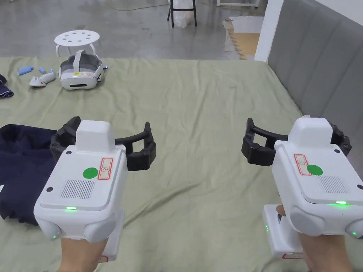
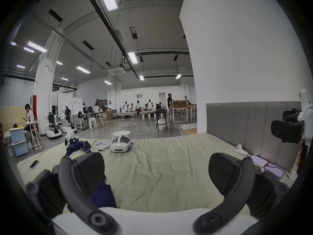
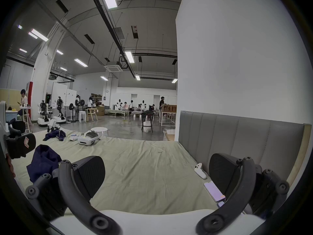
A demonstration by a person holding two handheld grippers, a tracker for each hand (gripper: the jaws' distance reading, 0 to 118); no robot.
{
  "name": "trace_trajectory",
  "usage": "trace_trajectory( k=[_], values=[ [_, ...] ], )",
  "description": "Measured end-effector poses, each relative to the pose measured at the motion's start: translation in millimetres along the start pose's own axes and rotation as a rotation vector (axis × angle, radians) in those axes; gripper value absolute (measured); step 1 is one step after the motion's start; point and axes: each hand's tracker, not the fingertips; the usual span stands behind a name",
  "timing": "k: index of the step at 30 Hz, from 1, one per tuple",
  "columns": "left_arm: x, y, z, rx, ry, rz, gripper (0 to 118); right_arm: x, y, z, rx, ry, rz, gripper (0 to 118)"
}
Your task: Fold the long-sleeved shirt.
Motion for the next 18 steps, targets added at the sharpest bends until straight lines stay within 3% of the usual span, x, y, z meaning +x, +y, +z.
trace_trajectory(
  k=[18],
  values=[
    [0.3, -0.4, 2.5, 0.001, -0.011, 0.003, 111, 0.9, -0.5, 0.9, -0.008, -0.001, -0.002, 118]
  ],
)
